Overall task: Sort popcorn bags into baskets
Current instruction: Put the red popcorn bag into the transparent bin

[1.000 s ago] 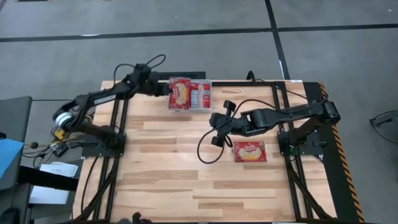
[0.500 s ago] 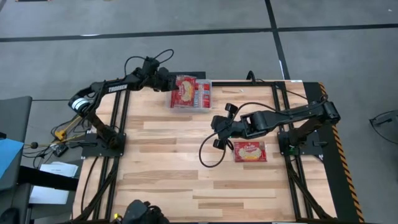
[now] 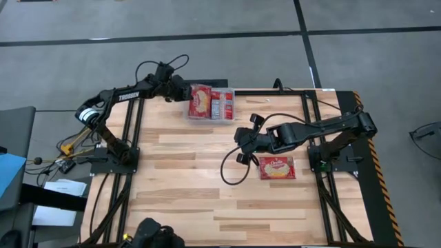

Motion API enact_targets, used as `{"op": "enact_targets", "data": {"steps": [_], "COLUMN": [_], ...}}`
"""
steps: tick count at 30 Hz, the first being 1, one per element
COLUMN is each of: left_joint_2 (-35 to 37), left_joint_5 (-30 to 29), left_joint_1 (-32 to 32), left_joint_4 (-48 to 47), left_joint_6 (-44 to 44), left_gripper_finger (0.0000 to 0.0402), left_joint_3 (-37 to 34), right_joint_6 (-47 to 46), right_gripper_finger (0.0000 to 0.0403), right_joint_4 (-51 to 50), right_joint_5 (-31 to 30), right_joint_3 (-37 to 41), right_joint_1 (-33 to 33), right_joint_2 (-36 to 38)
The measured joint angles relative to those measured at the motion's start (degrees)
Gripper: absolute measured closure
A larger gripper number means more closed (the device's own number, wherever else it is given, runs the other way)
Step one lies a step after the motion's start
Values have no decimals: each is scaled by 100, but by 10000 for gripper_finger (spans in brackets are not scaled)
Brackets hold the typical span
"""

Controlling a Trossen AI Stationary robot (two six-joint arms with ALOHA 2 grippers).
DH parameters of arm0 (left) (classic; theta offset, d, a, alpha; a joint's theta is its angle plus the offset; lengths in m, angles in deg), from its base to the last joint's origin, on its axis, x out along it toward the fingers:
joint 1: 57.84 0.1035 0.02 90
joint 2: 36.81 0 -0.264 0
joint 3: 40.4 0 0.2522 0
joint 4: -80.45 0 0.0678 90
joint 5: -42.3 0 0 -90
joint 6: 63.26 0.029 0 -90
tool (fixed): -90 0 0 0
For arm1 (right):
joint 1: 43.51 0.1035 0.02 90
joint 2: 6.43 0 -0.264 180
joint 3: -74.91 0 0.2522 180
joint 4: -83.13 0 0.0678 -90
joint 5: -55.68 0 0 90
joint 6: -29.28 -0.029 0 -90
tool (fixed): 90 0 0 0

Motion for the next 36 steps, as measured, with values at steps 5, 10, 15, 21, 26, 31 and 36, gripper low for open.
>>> {"op": "enact_targets", "data": {"steps": [5,10,15,21,26,31,36], "left_joint_2": [-2,-2,-2,-2,74,546,1361], "left_joint_5": [-17,-46,-50,538,1695,2293,2221], "left_joint_1": [-22,-22,-19,171,504,328,-421], "left_joint_4": [-130,-160,-158,-162,-197,-242,-206], "left_joint_6": [0,-4,0,-7,-301,-436,-504], "left_gripper_finger": [386,376,321,234,199,196,195], "left_joint_3": [-4,-4,-4,-7,-13,-13,-13], "right_joint_6": [3,7,-93,-166,-1018,-2478,-4067], "right_gripper_finger": [377,382,367,350,349,349,362], "right_joint_4": [-63,-58,-66,-324,-1113,-1709,-1495], "right_joint_5": [3,4,5,11,53,478,965], "right_joint_3": [0,0,0,0,46,796,1785], "right_joint_1": [-47,-106,-145,-141,-131,217,1090], "right_joint_2": [0,0,0,0,5,7,0]}}
